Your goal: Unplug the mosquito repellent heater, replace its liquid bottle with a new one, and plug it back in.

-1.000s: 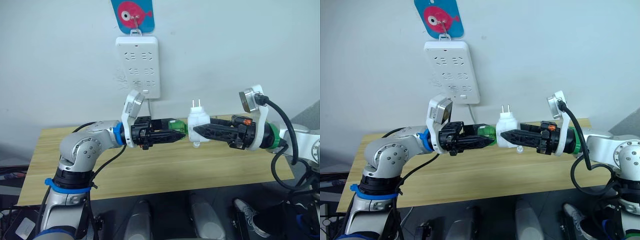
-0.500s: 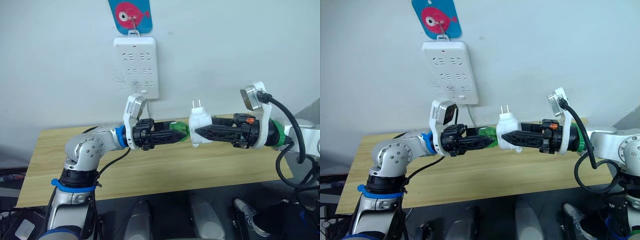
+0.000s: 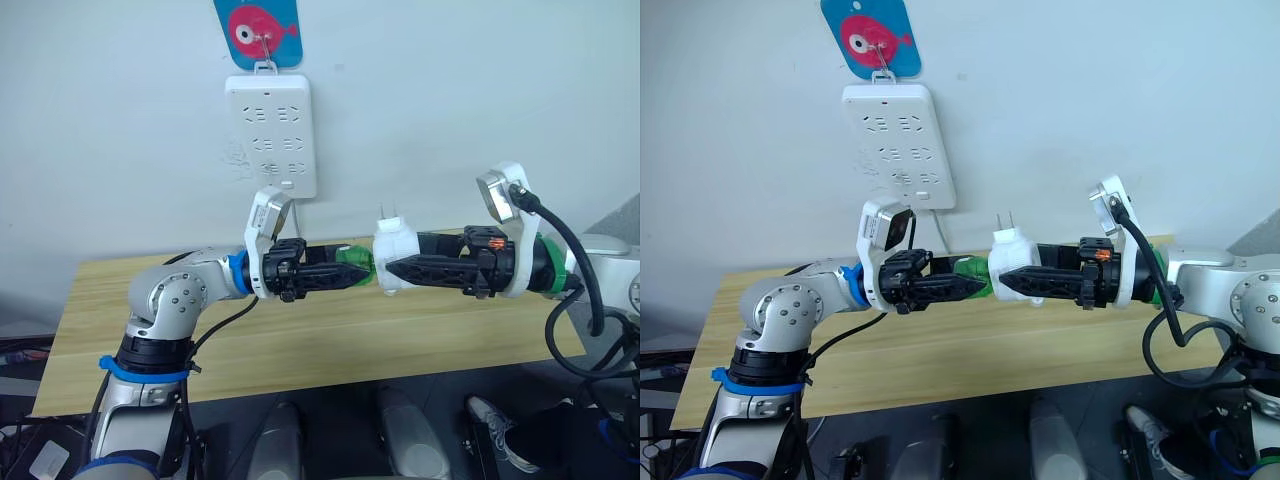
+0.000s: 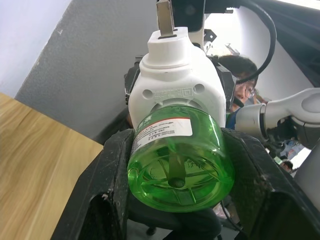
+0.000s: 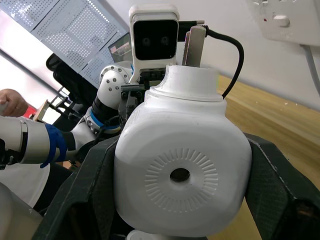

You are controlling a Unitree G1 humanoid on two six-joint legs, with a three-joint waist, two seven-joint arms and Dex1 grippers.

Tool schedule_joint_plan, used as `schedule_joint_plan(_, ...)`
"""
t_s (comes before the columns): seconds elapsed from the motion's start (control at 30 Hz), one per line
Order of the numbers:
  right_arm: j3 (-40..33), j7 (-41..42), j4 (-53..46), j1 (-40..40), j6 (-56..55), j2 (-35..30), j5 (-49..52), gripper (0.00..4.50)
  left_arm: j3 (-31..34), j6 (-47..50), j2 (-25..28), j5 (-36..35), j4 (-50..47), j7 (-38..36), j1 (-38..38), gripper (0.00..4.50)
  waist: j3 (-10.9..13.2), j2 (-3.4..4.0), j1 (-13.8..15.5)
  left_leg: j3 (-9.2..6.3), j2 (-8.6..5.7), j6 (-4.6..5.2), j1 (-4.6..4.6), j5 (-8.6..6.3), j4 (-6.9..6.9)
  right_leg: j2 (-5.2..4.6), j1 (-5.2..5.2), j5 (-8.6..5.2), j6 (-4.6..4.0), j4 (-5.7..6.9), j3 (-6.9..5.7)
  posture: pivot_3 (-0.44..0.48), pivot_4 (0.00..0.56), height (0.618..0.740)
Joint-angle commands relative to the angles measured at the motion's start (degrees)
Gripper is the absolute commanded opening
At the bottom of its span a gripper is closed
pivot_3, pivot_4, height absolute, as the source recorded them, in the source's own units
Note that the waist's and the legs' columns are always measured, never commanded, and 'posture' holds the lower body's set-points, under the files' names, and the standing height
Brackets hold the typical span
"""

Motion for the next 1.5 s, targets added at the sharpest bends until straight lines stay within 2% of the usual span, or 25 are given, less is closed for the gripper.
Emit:
schedule_joint_plan(0.03, 2.73, -1.80, -1.65, -2.09, 0.85, 0.64, 7.15, 3.03, -3.75, -1.34, -1.90, 0.40, -4.16, 0.01, -0.99, 2.30, 0.00, 0.00, 0.00, 0.01, 0.00, 0.00, 0.00, 0.00, 0.00, 0.00, 0.00, 0.00, 0.00, 0.00, 0.00, -0.221, 0.193, 0.734)
schedule_joint_plan(0.17, 3.05, -3.35, -0.72, -1.53, 1.73, -0.99, 9.10, 4.41, -3.88, -2.29, -2.25, 1.19, -4.13, 0.36, -0.64, 2.30, -0.04, -0.01, 0.03, 0.00, 0.00, 0.00, 0.00, 0.00, 0.00, 0.00, 0.01, 0.00, 0.00, -0.01, 0.00, -0.221, 0.193, 0.734)
schedule_joint_plan(0.2, 3.19, -3.98, -0.50, -1.37, 1.55, -1.37, 9.73, 4.49, -3.79, -2.49, -2.40, 1.27, -4.01, 0.64, -0.60, 2.30, -0.04, -0.03, 0.01, 0.00, -0.03, 0.00, -0.02, 0.00, 0.00, -0.03, 0.00, 0.00, 0.00, -0.01, 0.00, -0.221, 0.193, 0.734)
schedule_joint_plan(0.57, 3.86, -9.52, 1.84, -0.77, 0.29, -3.72, 13.67, 4.50, -3.24, -2.73, -3.12, 0.56, -2.95, 2.11, -0.64, 2.30, -0.07, -0.02, -0.06, 0.00, -0.01, 0.01, -0.03, 0.00, 0.02, 0.00, 0.00, 0.00, 0.01, 0.00, 0.00, -0.225, 0.194, 0.734)
schedule_joint_plan(0.83, 2.51, -7.98, 2.76, 1.64, 0.74, -6.65, 15.20, 4.50, -0.87, -0.62, -2.71, -2.42, -2.45, 3.73, -0.33, 2.30, -0.08, -0.02, -0.03, 0.00, -0.01, 0.01, -0.03, 0.00, 0.02, 0.00, 0.00, 0.00, 0.01, 0.00, 0.00, -0.227, 0.195, 0.734)
schedule_joint_plan(1.07, -4.04, 2.96, -3.65, 7.88, 0.31, -9.79, 7.73, 4.50, 1.29, -1.90, -4.70, -2.05, 0.44, 7.74, -0.96, 2.30, -0.08, -0.03, 0.05, -0.01, -0.02, 0.01, -0.04, -0.01, 0.03, 0.00, 0.00, 0.00, 0.01, -0.01, -0.01, -0.226, 0.196, 0.734)
schedule_joint_plan(1.17, -5.97, 8.42, -8.49, 12.58, -1.31, -10.87, 0.29, 4.50, 1.65, -3.46, -5.98, -0.56, 1.76, 9.98, -1.71, 2.30, -0.09, -0.04, 0.07, -0.02, -0.02, 0.01, -0.03, -0.01, 0.03, 0.00, 0.00, 0.00, 0.01, -0.01, -0.03, -0.228, 0.196, 0.734)
schedule_joint_plan(1.27, -7.31, 10.87, -8.72, 15.51, -5.39, -10.66, -8.69, 3.89, 1.99, -1.36, -5.20, -2.42, 1.93, 9.07, -2.55, 2.30, -0.10, -0.04, 0.01, -0.01, -0.03, 0.01, -0.03, 0.00, 0.06, 0.00, 0.01, 0.02, 0.03, 0.00, -0.01, -0.239, 0.200, 0.734)
schedule_joint_plan(1.5, -6.81, 16.22, -4.25, 15.53, -10.03, -10.52, -20.49, 1.29, 1.28, 2.62, -1.71, -4.64, 1.09, 5.24, -3.57, 2.30, -0.14, -0.01, -0.18, 0.04, -0.02, 0.00, 0.04, 0.00, 0.02, 0.02, 0.01, 0.03, 0.06, 0.01, 0.05, -0.242, 0.199, 0.734)
